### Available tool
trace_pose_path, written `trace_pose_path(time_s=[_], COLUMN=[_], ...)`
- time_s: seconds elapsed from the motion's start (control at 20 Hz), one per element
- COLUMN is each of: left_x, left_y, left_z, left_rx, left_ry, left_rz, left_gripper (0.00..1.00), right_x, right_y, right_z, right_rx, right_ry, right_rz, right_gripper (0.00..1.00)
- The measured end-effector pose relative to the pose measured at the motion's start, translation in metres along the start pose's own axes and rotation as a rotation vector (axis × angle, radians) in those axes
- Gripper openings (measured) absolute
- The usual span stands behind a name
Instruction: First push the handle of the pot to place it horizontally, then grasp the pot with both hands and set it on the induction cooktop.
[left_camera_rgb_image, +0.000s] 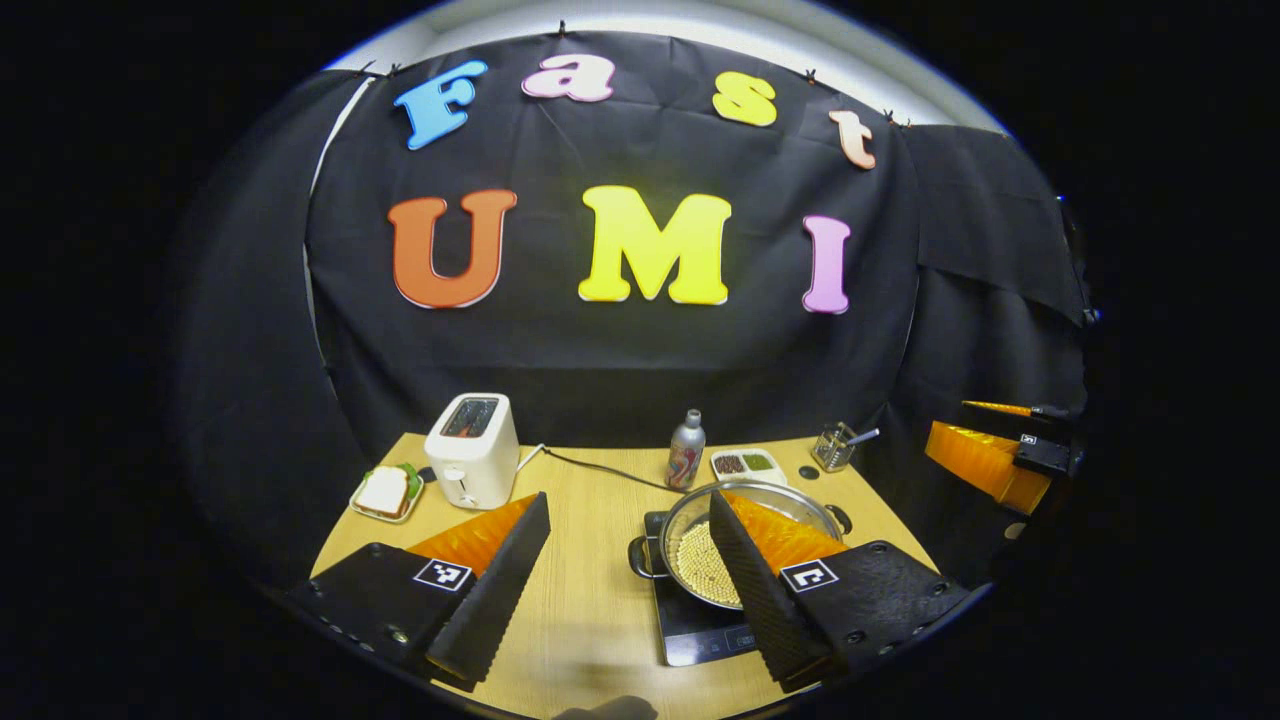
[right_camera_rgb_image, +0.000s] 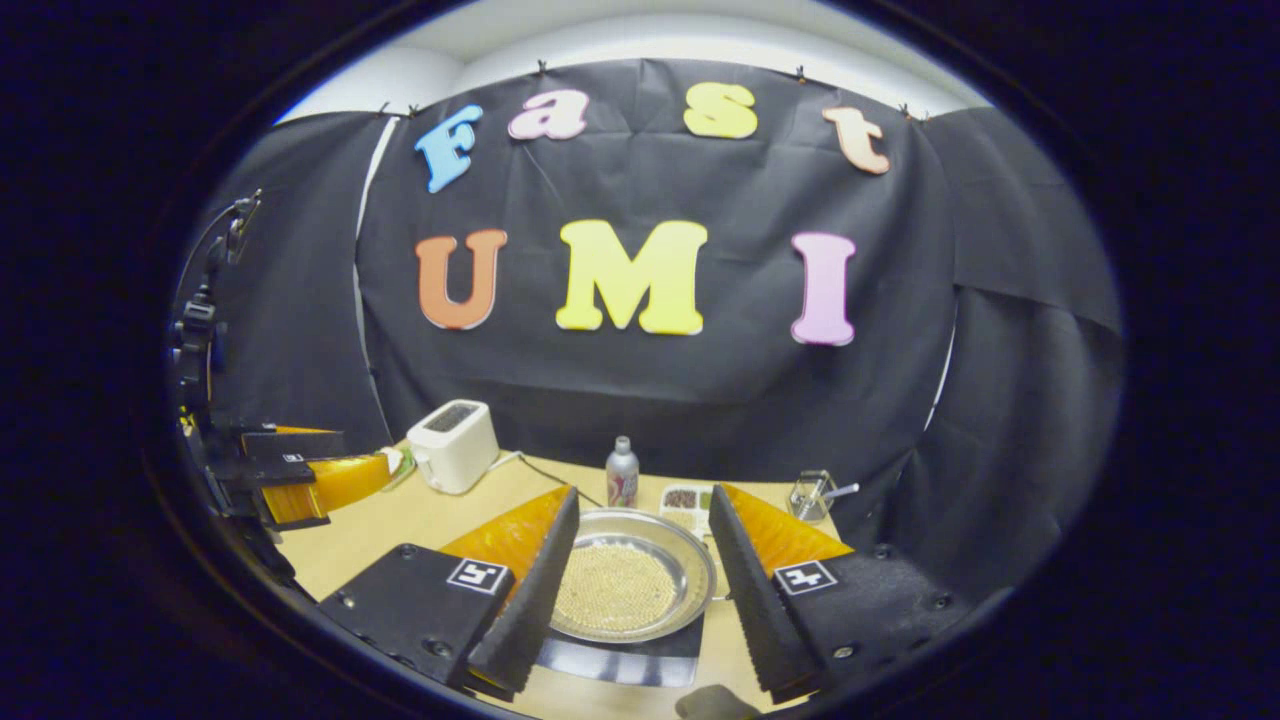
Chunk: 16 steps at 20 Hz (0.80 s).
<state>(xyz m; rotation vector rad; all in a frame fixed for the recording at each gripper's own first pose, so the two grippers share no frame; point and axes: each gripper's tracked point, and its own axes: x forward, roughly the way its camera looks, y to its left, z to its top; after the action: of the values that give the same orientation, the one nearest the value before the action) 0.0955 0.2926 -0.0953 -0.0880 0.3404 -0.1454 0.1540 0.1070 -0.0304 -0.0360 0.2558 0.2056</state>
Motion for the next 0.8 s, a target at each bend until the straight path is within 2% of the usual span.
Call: trace_pose_path(time_s=[0.1,0.4,0.6,0.8], left_x=[-0.031,-0.110,-0.146,-0.176], left_y=[0.001,0.004,0.008,0.012], left_z=[0.028,0.088,0.095,0.087], left_rx=[-0.001,0.020,0.026,0.031], left_ry=[-0.081,-0.272,-0.321,-0.331], left_rz=[-0.004,-0.001,0.041,0.124], left_gripper=[0.96,0.95,0.95,0.95], right_x=[-0.029,-0.108,-0.142,-0.161], right_y=[0.010,0.017,0.007,-0.018], right_z=[0.030,0.080,0.089,0.080], right_rx=[0.007,0.047,0.084,0.076], right_ry=[-0.084,-0.240,-0.276,-0.277], right_rz=[-0.007,-0.022,-0.014,-0.017], right_gripper=[1.00,1.00,1.00,1.00])
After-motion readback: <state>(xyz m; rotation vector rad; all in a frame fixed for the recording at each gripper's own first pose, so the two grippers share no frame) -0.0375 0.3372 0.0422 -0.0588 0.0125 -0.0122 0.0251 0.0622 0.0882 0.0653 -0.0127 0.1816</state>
